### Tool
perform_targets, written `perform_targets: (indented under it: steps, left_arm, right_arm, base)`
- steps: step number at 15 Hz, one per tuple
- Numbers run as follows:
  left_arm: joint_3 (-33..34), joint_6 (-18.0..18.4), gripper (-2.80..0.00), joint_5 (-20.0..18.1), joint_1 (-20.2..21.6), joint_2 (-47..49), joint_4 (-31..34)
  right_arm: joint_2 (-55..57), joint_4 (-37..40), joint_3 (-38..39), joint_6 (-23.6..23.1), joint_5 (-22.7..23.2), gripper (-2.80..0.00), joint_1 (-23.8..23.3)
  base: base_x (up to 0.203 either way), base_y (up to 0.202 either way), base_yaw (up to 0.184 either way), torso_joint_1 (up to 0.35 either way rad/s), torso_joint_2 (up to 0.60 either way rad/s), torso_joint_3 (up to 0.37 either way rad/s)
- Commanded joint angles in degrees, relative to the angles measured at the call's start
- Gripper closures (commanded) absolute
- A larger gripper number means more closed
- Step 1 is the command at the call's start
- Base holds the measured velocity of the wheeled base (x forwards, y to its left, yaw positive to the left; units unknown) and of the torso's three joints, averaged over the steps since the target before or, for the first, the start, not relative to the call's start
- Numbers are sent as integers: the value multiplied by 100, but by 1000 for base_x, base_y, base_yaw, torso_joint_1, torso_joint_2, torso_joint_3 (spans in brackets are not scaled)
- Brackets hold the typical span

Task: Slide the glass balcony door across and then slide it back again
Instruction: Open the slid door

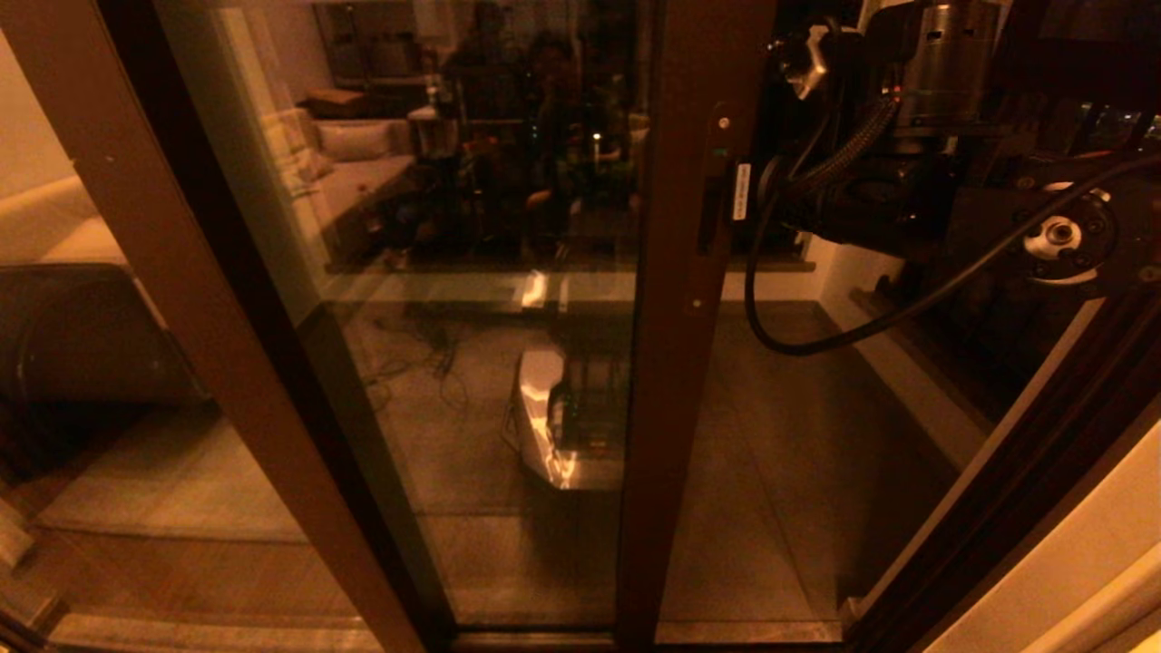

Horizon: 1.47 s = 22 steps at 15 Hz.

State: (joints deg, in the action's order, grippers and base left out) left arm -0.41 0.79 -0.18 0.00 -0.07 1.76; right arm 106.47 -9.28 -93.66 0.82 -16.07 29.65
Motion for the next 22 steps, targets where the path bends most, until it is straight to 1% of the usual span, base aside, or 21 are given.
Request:
perform_targets:
  steps: [1,4,7,10,12,14,16,17,19,20,22]
  left_arm:
    - [-2,0,0,1,0,-10,0]
    - [2,0,0,1,0,-10,0]
    - [1,0,0,1,0,-10,0]
    - [-2,0,0,1,0,-10,0]
    - [-2,0,0,1,0,-10,0]
    - [-2,0,0,1,0,-10,0]
    - [-2,0,0,1,0,-10,0]
    - [-2,0,0,1,0,-10,0]
    - [-2,0,0,1,0,-10,0]
    - [-2,0,0,1,0,-10,0]
    - [-2,0,0,1,0,-10,0]
  right_arm:
    - [84,-13,-55,-3,-78,0,100]
    - [-12,-13,92,3,-228,0,104]
    - [-745,-6,677,-2,-227,0,52]
    - [-2052,63,1848,2,-293,0,66]
    - [-3144,330,2714,-2,-545,0,106]
    - [-4242,792,3234,-99,-812,0,121]
    - [-5354,1550,3481,-262,-1058,0,-5]
    - [-5892,2008,3549,-394,-1147,0,-267]
    - [-6725,2795,3609,-666,-1255,0,-1213]
    - [-7108,3070,3630,-890,-1271,0,-1684]
    - [-7892,3360,3742,-1438,-1229,0,-2439]
  base:
    - [0,0,0,0,0,0]
    - [0,0,0,0,0,0]
    - [0,0,0,0,0,0]
    - [0,0,0,0,0,0]
    - [0,0,0,0,0,0]
    - [0,0,0,0,0,0]
    - [0,0,0,0,0,0]
    - [0,0,0,0,0,0]
    - [0,0,0,0,0,0]
    - [0,0,0,0,0,0]
    - [0,0,0,0,0,0]
